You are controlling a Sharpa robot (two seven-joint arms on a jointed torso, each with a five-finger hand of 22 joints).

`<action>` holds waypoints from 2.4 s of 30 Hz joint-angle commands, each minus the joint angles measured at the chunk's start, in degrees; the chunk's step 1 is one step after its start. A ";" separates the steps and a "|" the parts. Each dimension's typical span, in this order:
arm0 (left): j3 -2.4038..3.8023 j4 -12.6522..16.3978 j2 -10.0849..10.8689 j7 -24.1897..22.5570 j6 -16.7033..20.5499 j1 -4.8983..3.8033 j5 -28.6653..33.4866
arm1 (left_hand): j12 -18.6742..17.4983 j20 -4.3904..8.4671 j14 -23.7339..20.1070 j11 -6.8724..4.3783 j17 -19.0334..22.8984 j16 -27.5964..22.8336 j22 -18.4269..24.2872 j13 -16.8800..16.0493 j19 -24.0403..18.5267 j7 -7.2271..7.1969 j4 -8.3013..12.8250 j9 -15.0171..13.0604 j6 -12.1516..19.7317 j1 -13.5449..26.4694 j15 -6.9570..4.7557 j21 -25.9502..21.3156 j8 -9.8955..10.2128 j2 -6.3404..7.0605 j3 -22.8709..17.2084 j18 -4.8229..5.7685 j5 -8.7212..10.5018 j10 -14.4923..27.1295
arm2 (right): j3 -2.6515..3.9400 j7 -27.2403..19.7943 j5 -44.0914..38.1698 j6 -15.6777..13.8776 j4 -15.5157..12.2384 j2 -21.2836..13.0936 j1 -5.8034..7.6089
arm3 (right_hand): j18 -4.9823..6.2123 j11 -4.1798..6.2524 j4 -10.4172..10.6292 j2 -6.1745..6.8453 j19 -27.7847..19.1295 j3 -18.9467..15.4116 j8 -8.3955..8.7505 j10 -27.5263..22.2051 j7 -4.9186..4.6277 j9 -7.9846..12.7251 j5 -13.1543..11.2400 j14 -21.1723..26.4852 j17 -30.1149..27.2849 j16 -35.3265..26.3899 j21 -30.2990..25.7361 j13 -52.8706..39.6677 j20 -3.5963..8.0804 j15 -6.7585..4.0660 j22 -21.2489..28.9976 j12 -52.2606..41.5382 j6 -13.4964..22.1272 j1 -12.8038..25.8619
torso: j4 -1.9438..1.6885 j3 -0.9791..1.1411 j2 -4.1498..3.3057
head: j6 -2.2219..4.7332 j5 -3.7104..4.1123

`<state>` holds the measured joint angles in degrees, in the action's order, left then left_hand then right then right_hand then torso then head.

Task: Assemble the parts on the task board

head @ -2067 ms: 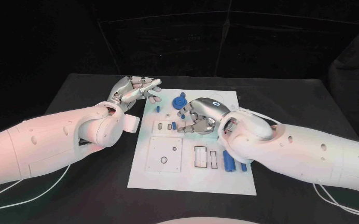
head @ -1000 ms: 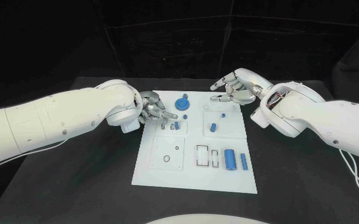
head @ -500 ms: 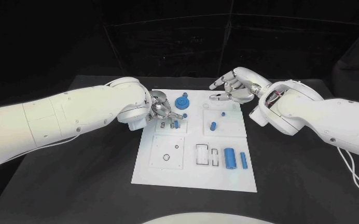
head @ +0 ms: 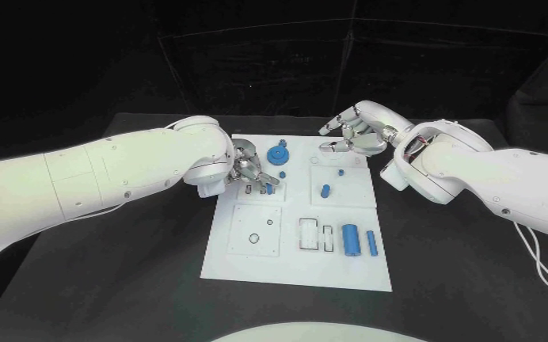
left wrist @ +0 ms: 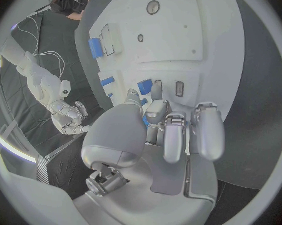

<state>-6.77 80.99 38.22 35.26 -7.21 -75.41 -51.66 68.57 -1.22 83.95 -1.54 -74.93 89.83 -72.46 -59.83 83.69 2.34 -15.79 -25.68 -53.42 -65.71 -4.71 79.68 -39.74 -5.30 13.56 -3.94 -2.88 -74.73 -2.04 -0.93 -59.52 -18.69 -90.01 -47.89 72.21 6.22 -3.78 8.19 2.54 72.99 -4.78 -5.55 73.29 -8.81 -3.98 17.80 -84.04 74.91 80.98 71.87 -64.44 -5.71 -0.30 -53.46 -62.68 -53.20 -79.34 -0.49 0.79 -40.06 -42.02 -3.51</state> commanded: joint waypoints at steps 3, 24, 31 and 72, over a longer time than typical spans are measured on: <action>-0.23 -0.67 -0.81 1.06 -1.75 -0.17 -0.48 | 0.44 0.09 6.05 -0.10 -15.07 0.17 -0.20 -0.17 0.95 0.01 0.33 -0.09 0.45 -0.37 -0.40 0.41 -0.24 -0.33 0.00 0.70 -0.32 -0.29 | 0.03 0.19 -0.62 0.28 0.03 0.13 0.13 | 0.66 0.22 0.03 -0.21 -0.08 -0.22 -0.38 -0.07 0.12 -0.02 0.17 -2.49 0.50 -0.32 -0.21 0.06 0.43 -0.55 0.06 0.30 -0.22 -0.37 | -0.04 -0.05 -0.03 | -0.10 0.03; -0.42 -1.46 -2.11 0.10 -0.77 -0.22 -0.48 | 0.80 0.12 6.05 -0.20 -15.07 0.17 -0.43 -0.66 0.77 -0.10 1.93 -1.91 1.41 -2.33 -0.46 0.55 -1.69 -1.13 -1.00 0.68 -0.38 -0.46 | 0.03 0.77 -1.45 0.83 0.35 0.58 0.13 | 0.66 0.22 0.08 -0.26 -0.07 -0.31 -0.40 -0.03 0.12 -0.01 0.31 -2.50 0.50 -0.34 -0.26 0.05 0.44 -0.56 0.11 0.28 -0.23 -0.34 | -0.03 -0.05 -0.01 | -0.45 0.18; -0.43 -1.45 -2.25 -0.15 -1.08 -0.22 -0.48 | 0.80 0.19 6.05 -0.30 -15.07 0.17 -0.49 -0.75 0.65 -0.20 4.33 -2.82 2.06 -5.15 -0.55 0.55 -2.19 -1.93 -3.25 0.65 -0.40 -0.46 | 0.03 1.07 -1.59 1.56 0.63 0.85 0.13 | 0.68 0.23 0.14 -0.33 -0.08 -0.39 -0.43 -0.01 0.13 -0.01 0.43 -2.50 0.46 -0.39 -0.34 0.09 0.46 -0.57 0.23 0.30 -0.24 -0.29 | -0.08 -0.09 0.03 | -0.57 0.18; -0.40 1.57 1.62 -2.02 0.38 -0.37 -0.47 | -1.74 0.12 6.05 -0.17 -15.07 0.17 -0.15 0.53 0.05 0.20 19.00 -6.35 4.20 1.41 -0.47 -0.55 -1.51 9.87 -54.24 0.39 -6.26 -0.37 | 0.02 1.50 -1.68 2.37 1.28 1.08 0.12 | 0.66 0.26 0.31 -0.49 0.05 -0.64 -0.54 0.23 0.16 -0.02 0.77 -2.54 0.50 -0.42 -0.39 -0.06 0.49 -0.60 0.21 0.05 -0.32 -0.16 | -0.12 -0.06 0.07 | -1.23 -0.23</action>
<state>-7.20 82.34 39.77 34.62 -8.32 -75.67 -51.82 67.12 -1.03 83.95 -1.94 -74.91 89.83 -72.60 -59.28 83.88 2.46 -6.49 -31.91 -49.64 -64.74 -5.52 79.33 -40.91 4.74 -30.71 -3.95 -9.04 -74.92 -2.05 0.75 -61.05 -16.66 -88.69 -46.86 72.21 6.22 -3.78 8.53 2.54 73.00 -5.11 -5.77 73.28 -8.81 -3.95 18.23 -83.83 74.91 80.80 71.87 -64.41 -5.71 -0.51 -53.29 -62.71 -53.20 -79.33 -0.63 0.71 -40.01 -43.23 -3.69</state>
